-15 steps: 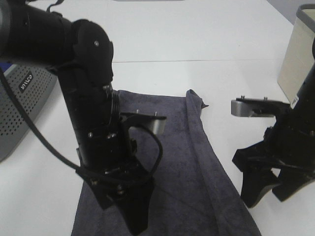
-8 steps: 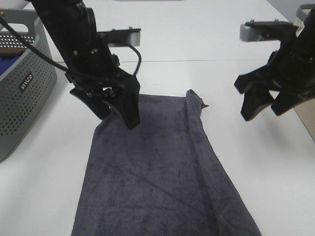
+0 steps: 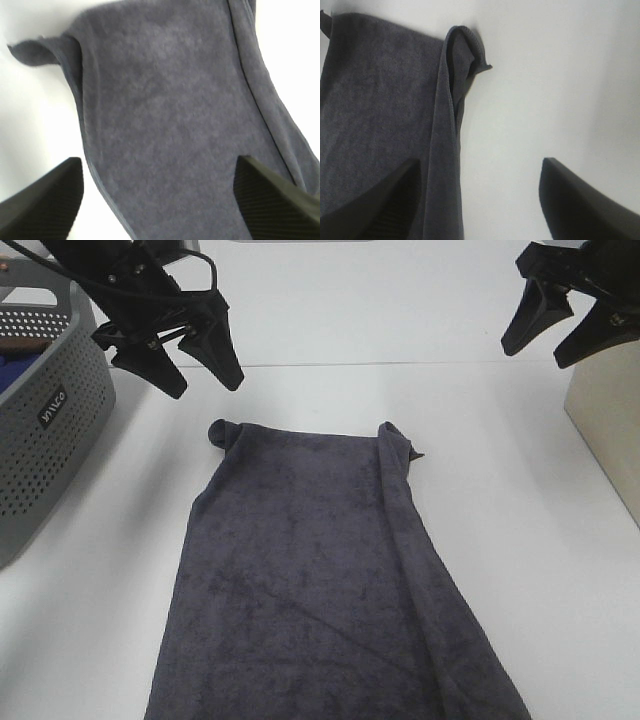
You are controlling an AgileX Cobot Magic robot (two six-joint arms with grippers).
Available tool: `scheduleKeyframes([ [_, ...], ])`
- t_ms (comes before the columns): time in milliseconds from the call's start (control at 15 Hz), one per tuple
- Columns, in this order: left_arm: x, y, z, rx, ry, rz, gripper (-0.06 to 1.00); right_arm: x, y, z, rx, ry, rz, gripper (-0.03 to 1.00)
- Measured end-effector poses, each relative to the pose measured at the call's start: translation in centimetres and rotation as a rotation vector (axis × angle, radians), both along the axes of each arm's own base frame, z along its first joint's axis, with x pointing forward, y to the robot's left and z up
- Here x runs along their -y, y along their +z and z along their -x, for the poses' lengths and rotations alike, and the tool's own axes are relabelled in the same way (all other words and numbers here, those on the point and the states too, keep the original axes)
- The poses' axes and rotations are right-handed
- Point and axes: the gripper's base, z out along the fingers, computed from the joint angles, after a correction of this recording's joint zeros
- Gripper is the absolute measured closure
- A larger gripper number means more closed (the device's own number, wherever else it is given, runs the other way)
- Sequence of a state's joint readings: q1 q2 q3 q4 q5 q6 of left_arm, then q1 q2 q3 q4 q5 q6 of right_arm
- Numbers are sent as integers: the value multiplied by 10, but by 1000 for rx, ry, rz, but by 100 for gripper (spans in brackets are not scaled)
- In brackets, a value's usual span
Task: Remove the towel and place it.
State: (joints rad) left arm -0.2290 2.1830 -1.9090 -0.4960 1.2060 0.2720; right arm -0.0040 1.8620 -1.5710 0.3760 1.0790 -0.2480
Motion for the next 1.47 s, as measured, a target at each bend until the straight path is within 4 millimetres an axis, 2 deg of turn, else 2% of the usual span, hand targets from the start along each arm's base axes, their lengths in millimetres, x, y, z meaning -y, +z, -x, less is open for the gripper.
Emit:
scheduleKeyframes([
  [200,5,-24,-23,-1,10,2,10,-1,-32,-36,-85,20,-12,25],
  [400,8,-60,-47,-33,54,9,10,-2,-67,-70,-144,41,-20,24],
  [600,1,-84,-67,-54,116,64,10,-3,-95,-101,-130,37,-42,24],
  [733,-7,-100,-74,-87,156,114,10,-7,-121,-114,-149,29,-92,24],
  [1000,-22,-122,-78,-132,191,124,10,-10,-153,-117,-206,19,-129,24],
  [1267,-40,-126,-83,-139,230,134,10,-14,-172,-117,-249,5,-185,24],
  [1467,-41,-126,-83,-140,233,140,10,-15,-175,-118,-254,4,-199,24],
])
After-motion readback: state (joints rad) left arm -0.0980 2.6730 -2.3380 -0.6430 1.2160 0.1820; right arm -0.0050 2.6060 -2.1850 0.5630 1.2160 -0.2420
